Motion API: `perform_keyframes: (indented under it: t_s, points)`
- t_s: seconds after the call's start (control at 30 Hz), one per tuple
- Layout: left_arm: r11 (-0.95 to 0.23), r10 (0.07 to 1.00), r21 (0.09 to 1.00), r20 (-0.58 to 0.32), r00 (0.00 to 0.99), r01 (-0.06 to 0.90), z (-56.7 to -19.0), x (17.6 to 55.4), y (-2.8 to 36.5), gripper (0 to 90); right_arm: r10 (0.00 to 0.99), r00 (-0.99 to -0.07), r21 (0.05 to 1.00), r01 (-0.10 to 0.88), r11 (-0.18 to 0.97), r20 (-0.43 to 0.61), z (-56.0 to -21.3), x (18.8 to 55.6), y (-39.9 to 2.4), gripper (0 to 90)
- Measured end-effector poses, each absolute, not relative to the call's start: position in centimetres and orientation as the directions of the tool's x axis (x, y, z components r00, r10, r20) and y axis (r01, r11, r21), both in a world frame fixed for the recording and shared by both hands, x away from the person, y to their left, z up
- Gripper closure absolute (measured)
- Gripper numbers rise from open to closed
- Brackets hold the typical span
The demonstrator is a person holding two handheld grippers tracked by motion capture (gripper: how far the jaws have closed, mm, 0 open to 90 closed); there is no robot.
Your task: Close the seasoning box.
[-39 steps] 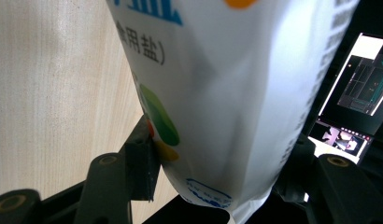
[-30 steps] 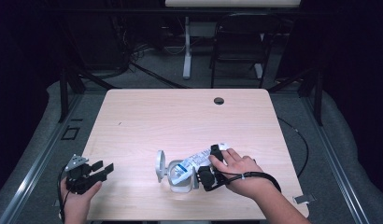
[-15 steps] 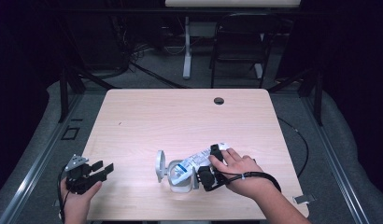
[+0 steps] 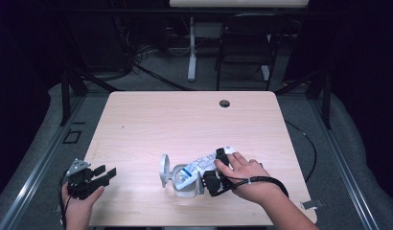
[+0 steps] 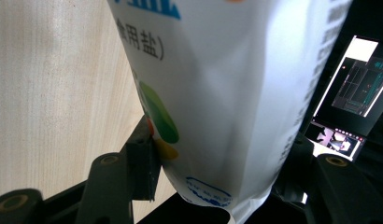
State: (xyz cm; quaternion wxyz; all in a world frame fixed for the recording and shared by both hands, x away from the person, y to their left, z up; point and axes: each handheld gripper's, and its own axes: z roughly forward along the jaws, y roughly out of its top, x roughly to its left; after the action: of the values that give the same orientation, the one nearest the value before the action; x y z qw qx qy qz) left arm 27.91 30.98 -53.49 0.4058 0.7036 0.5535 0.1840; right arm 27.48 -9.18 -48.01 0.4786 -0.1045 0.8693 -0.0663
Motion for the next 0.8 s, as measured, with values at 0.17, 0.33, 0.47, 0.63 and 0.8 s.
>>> perform_keyframes:
  t_s: [0.17,0.33,0.47,0.63,0.8]
  points:
    - [-0.058,0.928,0.775,-0.191,0.320,0.629,-53.49,27.92,30.96,49.4,-0.247,-0.520,-0.217,-0.119,0.969,-0.818,-47.99,27.46,-9.19,44.6]
    - [-0.058,0.928,0.776,-0.190,0.320,0.629,-53.48,27.92,30.98,49.3,-0.249,-0.518,-0.219,-0.120,0.968,-0.818,-47.97,27.46,-9.18,44.6]
    - [-0.058,0.928,0.775,-0.190,0.320,0.629,-53.49,27.92,30.97,49.4,-0.258,-0.514,-0.231,-0.118,0.966,-0.818,-47.88,27.42,-9.13,44.6]
    - [-0.057,0.928,0.776,-0.191,0.320,0.629,-53.47,27.91,30.96,49.4,-0.256,-0.513,-0.225,-0.122,0.967,-0.819,-47.94,27.44,-9.16,44.6]
    - [-0.056,0.928,0.776,-0.191,0.319,0.628,-53.48,27.93,30.94,49.3,-0.257,-0.512,-0.228,-0.120,0.966,-0.820,-47.93,27.39,-9.14,44.7]
